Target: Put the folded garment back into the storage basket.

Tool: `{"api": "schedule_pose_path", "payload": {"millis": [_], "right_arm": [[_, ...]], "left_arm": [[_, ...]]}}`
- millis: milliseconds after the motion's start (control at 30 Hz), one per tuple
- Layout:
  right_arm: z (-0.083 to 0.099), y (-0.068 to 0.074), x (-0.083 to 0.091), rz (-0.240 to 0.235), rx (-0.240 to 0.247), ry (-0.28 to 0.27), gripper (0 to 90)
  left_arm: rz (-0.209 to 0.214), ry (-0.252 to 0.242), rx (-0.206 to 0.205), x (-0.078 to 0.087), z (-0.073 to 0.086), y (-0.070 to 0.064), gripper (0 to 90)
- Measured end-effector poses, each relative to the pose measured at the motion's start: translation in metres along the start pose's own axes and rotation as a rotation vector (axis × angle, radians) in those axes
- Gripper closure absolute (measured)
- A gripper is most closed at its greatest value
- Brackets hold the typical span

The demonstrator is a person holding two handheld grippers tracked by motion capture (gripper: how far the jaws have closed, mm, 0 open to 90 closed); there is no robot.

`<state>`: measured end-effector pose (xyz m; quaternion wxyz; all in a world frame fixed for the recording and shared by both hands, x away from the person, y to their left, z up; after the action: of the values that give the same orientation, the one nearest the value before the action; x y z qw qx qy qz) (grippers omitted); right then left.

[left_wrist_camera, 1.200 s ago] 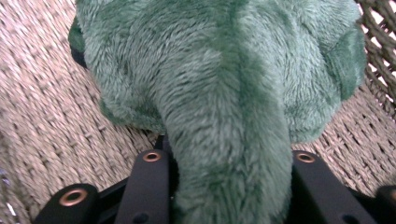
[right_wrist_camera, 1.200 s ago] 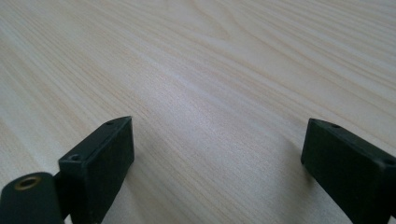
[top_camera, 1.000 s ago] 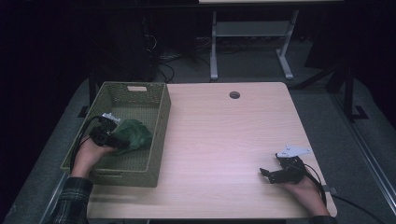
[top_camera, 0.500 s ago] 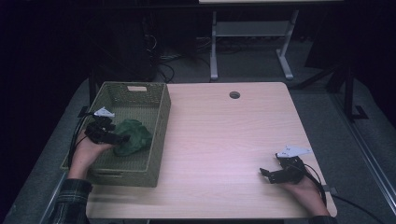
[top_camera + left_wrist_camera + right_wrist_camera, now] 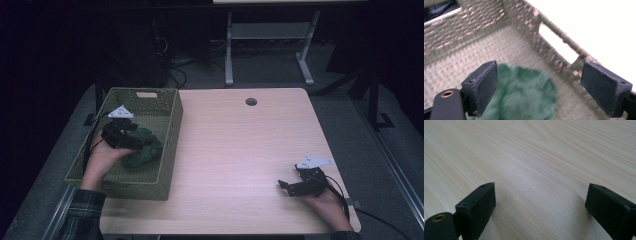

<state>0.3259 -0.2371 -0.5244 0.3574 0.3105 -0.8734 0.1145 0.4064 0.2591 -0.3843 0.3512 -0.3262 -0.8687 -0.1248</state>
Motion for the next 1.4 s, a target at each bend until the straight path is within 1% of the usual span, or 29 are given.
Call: {"api": "schedule_pose_path", "payload": {"millis": [67, 100, 133, 167, 233, 333, 367, 400, 467, 567, 633, 867, 967, 1000, 1100, 1133, 1167, 1200, 1233, 1267, 1300, 1333, 1400], "right_arm": [[0.0, 0.0, 0.0, 0.0, 0.001, 0.002, 9.2], [0.0, 0.0, 0.0, -0.001, 0.001, 0.002, 9.2], [0.0, 0.0, 0.0, 0.0, 0.001, 0.001, 9.2], [0.0, 0.0, 0.0, 0.0, 0.0, 0.001, 9.2], [0.0, 0.0, 0.0, 0.001, 0.001, 0.001, 9.2], [0.0, 0.0, 0.0, -0.001, 0.001, 0.003, 9.2], [0.0, 0.0, 0.0, 0.0, 0.0, 0.003, 9.2], [0.0, 0.0, 0.0, -0.001, 0.0, 0.003, 9.2], [0.0, 0.0, 0.0, 0.0, 0.0, 0.002, 9.3], [0.0, 0.0, 0.0, -0.001, 0.001, 0.003, 9.2], [0.0, 0.0, 0.0, 0.0, 0.001, 0.002, 9.2], [0.0, 0.0, 0.0, 0.0, 0.001, 0.001, 9.2], [0.0, 0.0, 0.0, -0.001, 0.002, 0.001, 9.2], [0.0, 0.0, 0.0, 0.0, 0.003, 0.002, 9.2], [0.0, 0.0, 0.0, 0.0, 0.002, 0.002, 9.2], [0.0, 0.0, 0.0, -0.001, 0.002, 0.001, 9.2], [0.0, 0.0, 0.0, -0.001, 0.002, 0.001, 9.2], [0.0, 0.0, 0.0, -0.001, 0.002, 0.0, 9.2], [0.0, 0.0, 0.0, 0.0, 0.002, 0.0, 9.2], [0.0, 0.0, 0.0, 0.0, 0.002, 0.0, 9.2], [0.0, 0.0, 0.0, -0.001, 0.003, 0.0, 9.2], [0.0, 0.0, 0.0, -0.002, 0.005, 0.001, 9.2], [0.0, 0.0, 0.0, -0.001, 0.003, 0.0, 9.2]], "left_arm": [[0.006, -0.01, -0.009, -0.001, -0.006, -0.007, 12.9], [0.017, -0.016, -0.009, -0.001, -0.01, -0.012, 12.9], [0.017, -0.016, -0.009, -0.001, -0.01, -0.012, 12.9], [0.027, -0.03, -0.014, -0.003, -0.016, -0.02, 12.9], [0.033, -0.035, -0.024, -0.004, -0.022, -0.028, 12.9], [0.054, -0.043, -0.037, -0.009, -0.03, -0.042, 12.9], [0.054, -0.043, -0.037, -0.009, -0.03, -0.042, 12.9], [0.073, -0.041, -0.05, -0.013, -0.034, -0.052, 12.9], [0.084, -0.043, -0.065, -0.018, -0.039, -0.061, 12.9], [0.1, -0.043, -0.078, -0.025, -0.046, -0.075, 12.9], [0.117, -0.048, -0.079, -0.031, -0.05, -0.085, 12.9], [0.161, -0.045, -0.105, -0.055, -0.061, -0.12, 12.9], [0.173, -0.044, -0.116, -0.066, -0.063, -0.134, 13.0], [0.174, -0.047, -0.111, -0.069, -0.063, -0.139, 13.0], [0.183, -0.044, -0.121, -0.08, -0.061, -0.152, 13.1], [0.186, -0.043, -0.123, -0.085, -0.06, -0.156, 13.1], [0.186, -0.043, -0.123, -0.085, -0.06, -0.156, 13.2], [0.197, -0.031, -0.13, -0.093, -0.057, -0.164, 13.2], [0.198, -0.027, -0.135, -0.097, -0.055, -0.168, 13.2], [0.198, -0.027, -0.135, -0.097, -0.055, -0.168, 13.2], [0.201, -0.022, -0.142, -0.1, -0.054, -0.171, 13.2], [0.201, -0.014, -0.149, -0.107, -0.049, -0.177, 13.2], [0.201, -0.004, -0.155, -0.114, -0.044, -0.182, 13.2]]}}
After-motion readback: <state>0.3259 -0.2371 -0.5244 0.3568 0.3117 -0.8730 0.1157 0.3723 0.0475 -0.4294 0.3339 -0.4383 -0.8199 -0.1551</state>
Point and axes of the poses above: each handheld gripper's, and its own axes: x roughly backward along the jaws, z roughly out of its underside, y roughly to its left, the point moved 6 cm from there along -x, roughly forward along the jaws, and after that the axes turned 1 degree about x, right-handed, at the moved point
